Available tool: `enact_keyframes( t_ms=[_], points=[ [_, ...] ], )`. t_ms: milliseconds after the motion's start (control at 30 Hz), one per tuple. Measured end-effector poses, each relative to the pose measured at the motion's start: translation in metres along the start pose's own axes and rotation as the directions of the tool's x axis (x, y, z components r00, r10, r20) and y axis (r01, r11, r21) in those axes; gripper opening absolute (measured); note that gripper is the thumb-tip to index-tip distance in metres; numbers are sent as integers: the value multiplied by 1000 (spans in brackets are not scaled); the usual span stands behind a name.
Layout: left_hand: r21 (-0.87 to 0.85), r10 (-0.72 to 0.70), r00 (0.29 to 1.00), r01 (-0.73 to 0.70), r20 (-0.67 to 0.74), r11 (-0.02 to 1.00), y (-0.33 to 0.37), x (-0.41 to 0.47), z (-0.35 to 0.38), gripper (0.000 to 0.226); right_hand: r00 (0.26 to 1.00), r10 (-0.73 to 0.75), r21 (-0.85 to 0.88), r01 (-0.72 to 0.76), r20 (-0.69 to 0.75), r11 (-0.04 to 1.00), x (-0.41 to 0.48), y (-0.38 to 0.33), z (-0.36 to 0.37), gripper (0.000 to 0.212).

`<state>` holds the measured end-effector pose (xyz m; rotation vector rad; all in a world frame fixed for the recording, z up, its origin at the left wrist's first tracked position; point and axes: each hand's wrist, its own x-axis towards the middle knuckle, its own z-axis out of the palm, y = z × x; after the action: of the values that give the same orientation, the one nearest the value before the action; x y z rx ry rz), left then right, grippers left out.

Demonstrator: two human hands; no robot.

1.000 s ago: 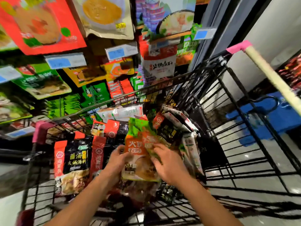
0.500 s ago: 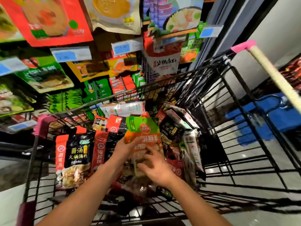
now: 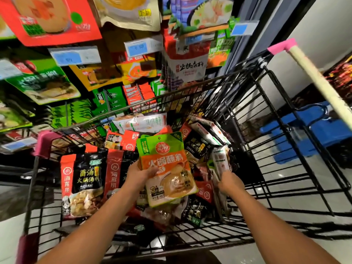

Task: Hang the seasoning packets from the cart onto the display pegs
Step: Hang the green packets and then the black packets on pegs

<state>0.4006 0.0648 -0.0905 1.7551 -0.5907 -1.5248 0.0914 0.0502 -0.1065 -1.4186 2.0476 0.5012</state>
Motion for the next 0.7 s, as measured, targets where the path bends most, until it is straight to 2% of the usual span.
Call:
enact_keyframes(
  t_ms=[67, 200, 267, 367, 433, 467, 533, 633, 700],
  points=[
    [10, -4, 1000, 4, -4, 1000, 0, 1, -4, 29, 998, -48, 5, 48, -34, 999, -8, -5, -12, 16],
    [-14, -9, 1000, 9, -15, 1000, 1, -1, -15, 26, 956, -203, 245, 253, -210, 936, -47, -22, -51, 15],
    [-29, -15, 1000, 15, -17, 999, 2, -3, -22, 26, 877, -344, 265, 438, -337, 859, -78, -41, -65, 4],
    [-51, -25, 1000, 25, 11, 998, 0, -3, -31, 30, 703, -558, 157, 673, -441, 723, -109, -77, -64, 9],
    [-95, -30, 999, 32, 19, 995, 0, -6, -35, 30, 641, -664, 104, 745, -385, 659, -114, -99, -47, 23],
    [-117, -31, 999, 34, 24, 993, -1, -7, -35, 30, 634, -699, 81, 757, -331, 649, -115, -107, -36, 29],
    [-182, -50, 998, 58, 47, 982, -1, -10, -33, 28, 642, -737, -1, 754, -211, 657, -118, -120, -12, 32],
    [-328, -142, 979, 184, 147, 927, 5, -16, -29, 33, 696, -714, -48, 713, -77, 700, -126, -127, 1, 32],
    [-287, -121, 975, 171, 184, 942, 11, -19, -25, 42, 698, -714, -40, 713, -57, 700, -125, -126, 1, 37]
  ],
)
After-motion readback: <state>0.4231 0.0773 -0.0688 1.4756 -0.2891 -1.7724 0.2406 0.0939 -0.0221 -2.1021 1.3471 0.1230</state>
